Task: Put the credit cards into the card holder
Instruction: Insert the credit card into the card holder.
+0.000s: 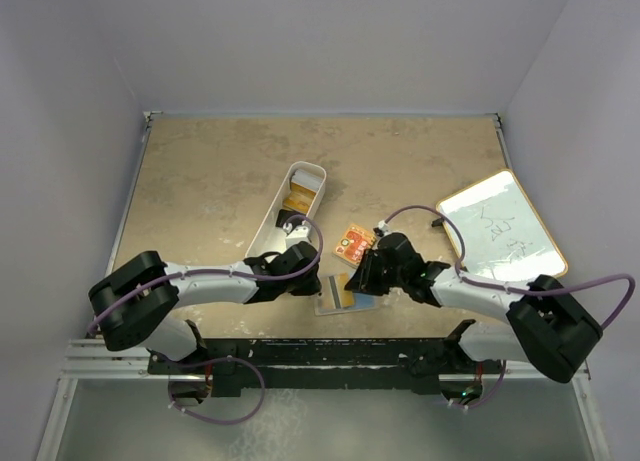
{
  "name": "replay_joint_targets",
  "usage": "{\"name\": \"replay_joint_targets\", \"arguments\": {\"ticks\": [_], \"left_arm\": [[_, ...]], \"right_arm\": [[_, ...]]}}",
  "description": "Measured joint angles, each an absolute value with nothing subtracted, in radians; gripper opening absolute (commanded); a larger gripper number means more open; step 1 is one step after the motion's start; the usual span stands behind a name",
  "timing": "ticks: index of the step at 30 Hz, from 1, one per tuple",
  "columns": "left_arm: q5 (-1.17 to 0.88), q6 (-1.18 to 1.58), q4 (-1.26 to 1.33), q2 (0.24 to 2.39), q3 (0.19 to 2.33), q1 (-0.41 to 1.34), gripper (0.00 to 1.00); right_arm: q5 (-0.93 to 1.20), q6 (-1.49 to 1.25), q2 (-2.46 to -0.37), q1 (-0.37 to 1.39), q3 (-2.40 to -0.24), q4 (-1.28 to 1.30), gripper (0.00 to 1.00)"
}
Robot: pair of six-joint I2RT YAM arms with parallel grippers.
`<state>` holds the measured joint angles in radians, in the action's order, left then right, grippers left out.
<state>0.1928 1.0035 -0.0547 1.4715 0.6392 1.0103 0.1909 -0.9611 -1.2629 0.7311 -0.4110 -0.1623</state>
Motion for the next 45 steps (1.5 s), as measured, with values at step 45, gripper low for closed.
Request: {"name": "replay_joint_targets", "arguments": {"ticks": [45], "left_arm": [[0.256,1.014,-0.144,1.337,0.651,1.01,0.2]], "right_arm": [[0.071,-0.951,-1.23,0.812,-0.48,-0.09,0.25]]}}
